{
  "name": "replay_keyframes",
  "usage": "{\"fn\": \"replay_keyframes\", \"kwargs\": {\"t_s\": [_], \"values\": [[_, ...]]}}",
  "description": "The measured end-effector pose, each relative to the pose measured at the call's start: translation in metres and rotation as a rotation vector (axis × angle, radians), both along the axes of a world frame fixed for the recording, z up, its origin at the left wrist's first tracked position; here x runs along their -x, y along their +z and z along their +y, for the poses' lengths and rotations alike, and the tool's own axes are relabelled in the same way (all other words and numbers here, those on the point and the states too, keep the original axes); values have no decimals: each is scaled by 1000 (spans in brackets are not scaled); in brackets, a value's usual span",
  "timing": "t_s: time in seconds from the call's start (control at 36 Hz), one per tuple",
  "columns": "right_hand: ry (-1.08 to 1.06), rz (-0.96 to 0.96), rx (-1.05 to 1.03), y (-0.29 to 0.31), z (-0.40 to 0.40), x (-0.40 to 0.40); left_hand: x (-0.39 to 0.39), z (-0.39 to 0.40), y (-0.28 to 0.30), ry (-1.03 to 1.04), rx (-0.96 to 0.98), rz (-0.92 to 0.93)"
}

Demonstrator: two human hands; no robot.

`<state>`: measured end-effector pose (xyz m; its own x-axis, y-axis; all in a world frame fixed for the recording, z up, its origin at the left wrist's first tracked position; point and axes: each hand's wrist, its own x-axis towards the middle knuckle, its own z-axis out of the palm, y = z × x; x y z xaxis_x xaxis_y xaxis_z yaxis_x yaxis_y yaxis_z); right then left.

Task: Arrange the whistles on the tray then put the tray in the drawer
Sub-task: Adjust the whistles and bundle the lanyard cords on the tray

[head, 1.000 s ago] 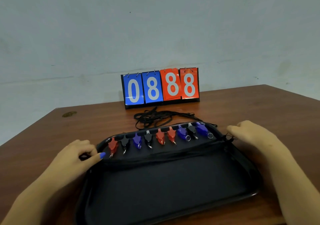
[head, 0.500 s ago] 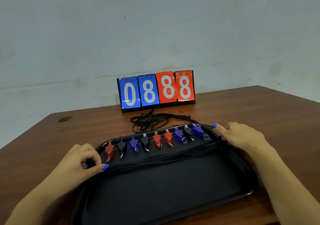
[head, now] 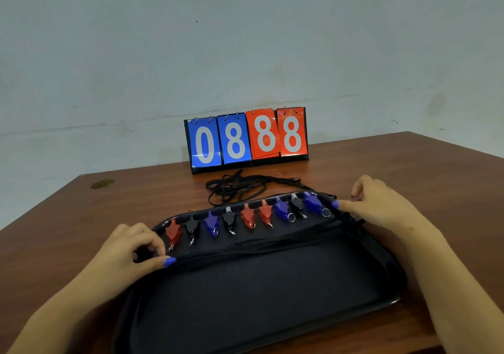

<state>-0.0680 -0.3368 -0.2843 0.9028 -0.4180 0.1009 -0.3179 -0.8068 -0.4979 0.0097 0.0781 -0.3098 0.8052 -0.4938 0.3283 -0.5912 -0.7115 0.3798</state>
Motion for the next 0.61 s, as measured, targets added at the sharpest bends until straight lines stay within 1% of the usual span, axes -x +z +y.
{"fn": "replay_keyframes", "kwargs": {"t_s": [0.06, 0.11, 0.28, 0.36, 0.47, 0.56, 0.61], "values": [[111, 59, -122, 1, 0, 2, 0, 0, 0, 1, 10, 11], [150, 123, -168, 4, 2, 4, 0, 0, 0, -5, 26, -1], [149, 188, -56, 0, -2, 2, -2, 1, 0, -2, 64, -7], [165, 190, -99, -1, -3, 0, 0, 0, 2, -13, 57, -6], [168, 147, -87, -2, -7, -1, 2, 0, 6, -10, 28, 49], [178, 106, -153, -4, -10, -2, 3, -2, 9, -16, 48, 83], [183, 86, -194, -5, -12, -3, 7, -4, 11, -27, 74, 62]]}}
